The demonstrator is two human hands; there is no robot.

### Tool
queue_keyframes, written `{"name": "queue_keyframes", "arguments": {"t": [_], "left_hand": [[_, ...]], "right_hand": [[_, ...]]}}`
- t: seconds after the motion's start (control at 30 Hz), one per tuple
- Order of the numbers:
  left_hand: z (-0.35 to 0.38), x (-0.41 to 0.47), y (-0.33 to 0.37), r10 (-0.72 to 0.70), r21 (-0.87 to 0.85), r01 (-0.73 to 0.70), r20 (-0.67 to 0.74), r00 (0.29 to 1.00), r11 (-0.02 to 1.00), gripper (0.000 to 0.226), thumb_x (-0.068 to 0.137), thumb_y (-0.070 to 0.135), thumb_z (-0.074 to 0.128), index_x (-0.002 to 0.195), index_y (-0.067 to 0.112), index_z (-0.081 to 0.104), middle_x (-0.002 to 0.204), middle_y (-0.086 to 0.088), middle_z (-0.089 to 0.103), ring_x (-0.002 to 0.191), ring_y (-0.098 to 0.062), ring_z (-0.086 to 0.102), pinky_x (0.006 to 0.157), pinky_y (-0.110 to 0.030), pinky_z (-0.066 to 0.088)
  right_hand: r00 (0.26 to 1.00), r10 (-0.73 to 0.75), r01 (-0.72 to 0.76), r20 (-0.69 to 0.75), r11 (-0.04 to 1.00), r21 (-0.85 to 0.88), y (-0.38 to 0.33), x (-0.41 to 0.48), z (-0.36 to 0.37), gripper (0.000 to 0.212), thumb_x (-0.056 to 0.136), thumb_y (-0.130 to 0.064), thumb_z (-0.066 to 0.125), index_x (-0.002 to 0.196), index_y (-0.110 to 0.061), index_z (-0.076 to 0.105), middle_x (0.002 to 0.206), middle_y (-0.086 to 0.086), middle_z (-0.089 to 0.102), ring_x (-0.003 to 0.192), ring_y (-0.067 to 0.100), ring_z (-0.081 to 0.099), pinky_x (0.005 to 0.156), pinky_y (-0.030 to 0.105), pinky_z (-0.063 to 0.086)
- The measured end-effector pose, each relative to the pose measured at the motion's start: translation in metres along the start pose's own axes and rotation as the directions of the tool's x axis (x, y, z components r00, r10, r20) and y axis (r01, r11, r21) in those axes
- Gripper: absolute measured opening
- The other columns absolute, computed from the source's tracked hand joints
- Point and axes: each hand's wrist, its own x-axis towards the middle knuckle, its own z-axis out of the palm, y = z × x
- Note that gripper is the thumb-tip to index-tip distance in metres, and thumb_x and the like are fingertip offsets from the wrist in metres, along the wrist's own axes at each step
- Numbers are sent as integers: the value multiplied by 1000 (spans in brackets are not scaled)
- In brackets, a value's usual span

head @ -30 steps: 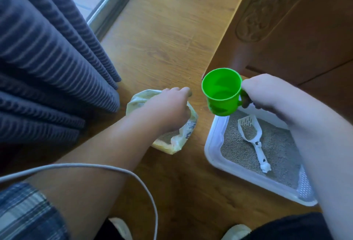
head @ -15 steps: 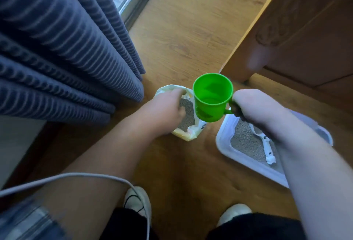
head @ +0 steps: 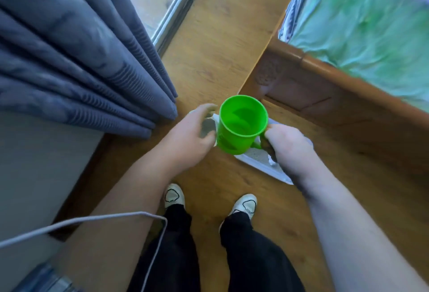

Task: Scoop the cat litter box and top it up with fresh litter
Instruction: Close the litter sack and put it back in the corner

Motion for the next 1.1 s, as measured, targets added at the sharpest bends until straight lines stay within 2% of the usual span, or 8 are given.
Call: {"name": "queue_keyframes", "arguments": {"t": [0.1,0.2,0.33,0.47,0.63,0.73,0.9,1.1], "left_hand": [[-56,-47,78,127,-97,-122,44,991,988,58,89,17,63,139,37,43,132,14,56,126,1,50,107,-35,45],[-104,-88,143,209,-151,-196,74,975,969,65,81,25,68,138,41,42,130,17,57,125,5,49,107,-38,45],[-159,-137,206,333,-241,-312,53,941,919,67,72,46,75,131,48,45,129,13,60,125,-3,54,104,-46,47],[-195,-175,232,417,-215,-414,-32,908,885,67,69,49,75,130,47,47,125,14,61,120,-3,58,99,-44,51],[-218,-208,222,418,-223,-447,-165,893,867,62,67,44,74,124,47,50,120,13,63,114,-2,60,94,-38,54],[-226,-226,208,364,-223,-421,-255,896,879,58,76,25,77,125,43,50,118,13,65,110,4,60,90,-29,54],[-222,-262,182,212,-219,-344,-466,859,913,54,82,16,76,121,40,48,118,13,63,108,8,59,87,-12,47],[-181,-325,158,-74,-294,-246,-766,639,924,68,79,30,77,139,25,45,127,12,62,118,-1,58,98,-24,48]], "right_hand": [[998,-62,61,1,985,158,-79,-58,-60,29,80,-33,42,62,-10,43,54,-9,41,55,12,38,54,32,31],[995,-102,102,-14,976,193,-146,-106,-113,33,80,-32,46,68,-1,49,58,-2,42,57,16,38,55,32,30],[980,-164,186,-112,958,220,-224,-169,-158,35,95,-21,48,61,-18,51,53,-9,45,49,7,41,50,23,33],[933,-247,326,-262,890,319,-267,-213,-163,31,93,-30,52,64,-20,56,52,-9,46,49,8,41,51,27,35],[865,-324,452,-384,835,313,-288,-231,-139,25,102,-11,49,79,-7,58,55,-4,50,50,12,44,47,20,37],[853,-391,490,-345,828,274,-301,-226,-125,22,101,-9,51,82,-4,60,62,-1,55,50,5,48,51,15,40],[815,-563,580,-138,789,204,-327,-203,-109,24,91,-35,50,79,-17,61,63,-2,59,52,12,54,56,32,43],[654,-739,727,162,673,136,-352,-193,-79,22,99,-26,54,79,-23,62,63,-2,58,62,17,58,64,38,49]]}}
